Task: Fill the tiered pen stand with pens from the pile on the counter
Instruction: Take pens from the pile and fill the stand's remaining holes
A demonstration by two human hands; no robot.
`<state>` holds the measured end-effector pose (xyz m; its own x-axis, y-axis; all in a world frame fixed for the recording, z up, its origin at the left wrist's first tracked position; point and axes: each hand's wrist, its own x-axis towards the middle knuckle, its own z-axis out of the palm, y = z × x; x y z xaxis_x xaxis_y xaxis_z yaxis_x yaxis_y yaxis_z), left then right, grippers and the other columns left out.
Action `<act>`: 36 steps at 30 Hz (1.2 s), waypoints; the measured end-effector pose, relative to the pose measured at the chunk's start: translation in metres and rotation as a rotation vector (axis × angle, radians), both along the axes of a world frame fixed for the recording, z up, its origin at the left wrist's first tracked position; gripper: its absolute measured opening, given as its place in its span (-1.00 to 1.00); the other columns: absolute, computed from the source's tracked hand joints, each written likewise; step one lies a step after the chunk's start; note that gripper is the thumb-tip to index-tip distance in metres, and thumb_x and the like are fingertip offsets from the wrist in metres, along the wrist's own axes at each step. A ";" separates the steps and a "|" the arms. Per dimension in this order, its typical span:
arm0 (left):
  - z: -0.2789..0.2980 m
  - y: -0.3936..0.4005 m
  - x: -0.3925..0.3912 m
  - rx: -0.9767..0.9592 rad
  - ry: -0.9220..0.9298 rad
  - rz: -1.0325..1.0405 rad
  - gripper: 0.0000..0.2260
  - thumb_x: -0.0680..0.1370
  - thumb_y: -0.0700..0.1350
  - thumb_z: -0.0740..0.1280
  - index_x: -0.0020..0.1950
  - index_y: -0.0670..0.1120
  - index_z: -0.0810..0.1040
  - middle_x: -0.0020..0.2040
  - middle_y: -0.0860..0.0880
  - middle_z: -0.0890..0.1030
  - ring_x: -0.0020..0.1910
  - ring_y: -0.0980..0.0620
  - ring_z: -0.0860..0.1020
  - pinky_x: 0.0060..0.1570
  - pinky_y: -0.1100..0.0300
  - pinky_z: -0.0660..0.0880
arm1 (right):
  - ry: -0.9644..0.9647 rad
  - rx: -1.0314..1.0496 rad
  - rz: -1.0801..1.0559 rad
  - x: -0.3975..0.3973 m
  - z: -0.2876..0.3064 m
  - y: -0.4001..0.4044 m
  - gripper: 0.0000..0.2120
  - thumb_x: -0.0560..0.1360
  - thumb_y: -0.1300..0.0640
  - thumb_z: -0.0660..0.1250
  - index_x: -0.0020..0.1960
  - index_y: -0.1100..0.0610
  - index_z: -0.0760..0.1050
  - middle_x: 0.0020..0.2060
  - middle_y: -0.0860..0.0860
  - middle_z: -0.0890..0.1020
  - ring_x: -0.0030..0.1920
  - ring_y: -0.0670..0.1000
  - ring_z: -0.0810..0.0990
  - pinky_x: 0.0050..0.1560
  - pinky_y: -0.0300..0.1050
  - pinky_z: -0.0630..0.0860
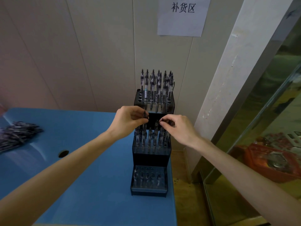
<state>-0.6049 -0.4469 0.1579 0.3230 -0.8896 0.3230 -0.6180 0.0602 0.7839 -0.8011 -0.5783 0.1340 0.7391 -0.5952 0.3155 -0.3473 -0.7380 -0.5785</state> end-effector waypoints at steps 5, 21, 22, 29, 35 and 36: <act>-0.002 -0.004 0.002 0.106 -0.181 0.058 -0.89 0.47 -0.13 0.56 -0.04 0.00 0.73 -0.22 0.13 0.72 -0.22 0.27 0.67 -0.05 0.15 0.67 | -0.004 -0.011 -0.018 0.002 0.000 0.002 -0.81 0.61 0.00 0.36 0.15 0.00 0.68 -0.07 -0.14 0.72 -0.14 -0.15 0.67 -0.09 0.00 0.66; -0.008 0.013 -0.008 0.190 -0.264 0.209 -0.49 0.66 0.24 0.20 -0.36 -0.07 0.42 -0.51 0.09 0.41 -0.54 0.07 0.34 -0.43 0.19 0.30 | -0.124 -0.159 -0.097 -0.006 0.000 0.020 -0.69 0.65 -0.02 0.27 0.33 0.06 0.55 0.14 -0.11 0.66 0.08 -0.15 0.63 0.10 -0.12 0.63; -0.008 0.020 -0.011 0.124 -0.360 0.250 -0.58 0.66 0.21 0.20 -0.23 -0.02 0.57 -0.39 0.12 0.57 -0.42 0.11 0.50 -0.38 0.19 0.42 | -0.156 -0.196 -0.093 -0.008 0.001 0.025 -0.69 0.66 -0.01 0.25 0.35 0.07 0.54 0.19 -0.09 0.64 0.16 -0.14 0.60 0.18 -0.16 0.58; -0.039 0.044 -0.025 0.052 -0.705 0.037 -0.39 0.68 0.19 0.14 0.65 -0.08 0.15 0.64 -0.02 0.18 0.59 -0.01 0.20 0.52 0.13 0.17 | 0.163 -0.375 0.000 -0.007 -0.007 0.052 -0.49 0.71 -0.05 0.07 0.61 0.12 0.20 0.56 0.00 0.30 0.58 -0.04 0.18 0.58 -0.04 0.13; -0.040 0.043 -0.028 0.152 -0.817 0.015 -0.25 0.60 0.15 0.29 0.66 -0.12 0.05 0.67 -0.07 0.02 0.63 -0.06 0.11 0.57 0.09 0.07 | 0.382 -0.525 -0.030 -0.012 -0.012 0.055 -0.33 0.67 0.00 0.13 0.66 0.14 -0.09 0.65 0.02 0.02 0.64 0.03 -0.09 0.62 0.02 0.03; -0.039 0.042 -0.028 0.184 -0.819 0.012 -0.22 0.58 0.16 0.31 0.66 -0.12 0.05 0.67 -0.07 0.01 0.63 -0.06 0.11 0.57 0.07 0.09 | 0.400 -0.530 -0.037 -0.013 -0.011 0.057 -0.31 0.66 0.01 0.15 0.66 0.14 -0.10 0.65 0.02 0.01 0.64 0.04 -0.10 0.62 0.05 0.06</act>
<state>-0.6328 -0.4048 0.1194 0.0596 -0.9489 0.3100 -0.9959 -0.0351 0.0839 -0.8136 -0.5214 0.1228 0.8421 -0.4620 0.2783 -0.4905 -0.8706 0.0386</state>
